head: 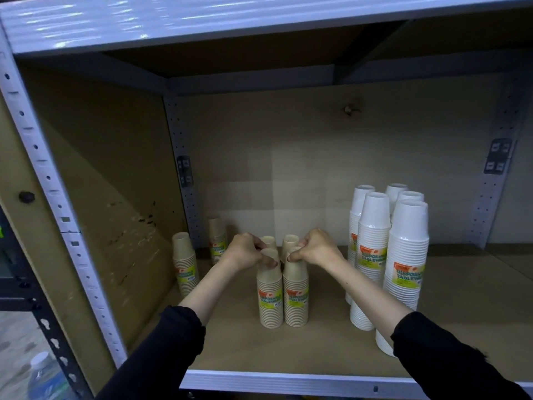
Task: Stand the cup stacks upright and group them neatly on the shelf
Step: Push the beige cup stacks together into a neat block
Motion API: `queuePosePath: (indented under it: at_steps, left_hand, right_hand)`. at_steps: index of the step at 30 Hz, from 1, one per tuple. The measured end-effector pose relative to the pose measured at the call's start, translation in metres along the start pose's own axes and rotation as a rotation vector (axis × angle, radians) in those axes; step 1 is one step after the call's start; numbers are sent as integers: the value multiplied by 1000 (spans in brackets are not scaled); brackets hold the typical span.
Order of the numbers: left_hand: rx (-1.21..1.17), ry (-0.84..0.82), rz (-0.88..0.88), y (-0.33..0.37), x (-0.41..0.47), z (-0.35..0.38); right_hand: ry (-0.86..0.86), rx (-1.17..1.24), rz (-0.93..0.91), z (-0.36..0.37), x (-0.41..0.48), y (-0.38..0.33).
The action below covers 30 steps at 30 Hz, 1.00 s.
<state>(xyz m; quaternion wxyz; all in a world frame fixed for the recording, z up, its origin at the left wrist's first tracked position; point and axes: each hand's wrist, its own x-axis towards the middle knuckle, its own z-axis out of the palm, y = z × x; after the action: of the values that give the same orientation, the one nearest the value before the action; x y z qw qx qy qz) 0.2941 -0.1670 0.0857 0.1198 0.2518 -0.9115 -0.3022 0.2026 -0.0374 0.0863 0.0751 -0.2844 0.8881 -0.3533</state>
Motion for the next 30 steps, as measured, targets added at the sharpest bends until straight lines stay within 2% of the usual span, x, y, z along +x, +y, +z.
queuePosePath:
  at_steps: [10, 14, 18, 22, 27, 30]
  left_hand:
    - [-29, -103, 23, -2, -1, -7]
    - [-50, -105, 32, -9, -2, -18]
    - [-19, 58, 18, -25, -9, -42]
    - [17, 281, -82, -52, -9, -65]
    - [25, 441, -192, -78, 0, -85]
    - [18, 461, -245, -89, 8, -87]
  right_hand:
    - [-5, -26, 21, -3, 0, -4]
    - [65, -4, -18, -12, 6, -17]
    - [125, 4, -113, -13, 20, -45]
    - [68, -20, -244, 6, 40, -79]
    - [-42, -85, -271, 41, 79, -115]
    - [-85, -62, -260, 62, 105, -130]
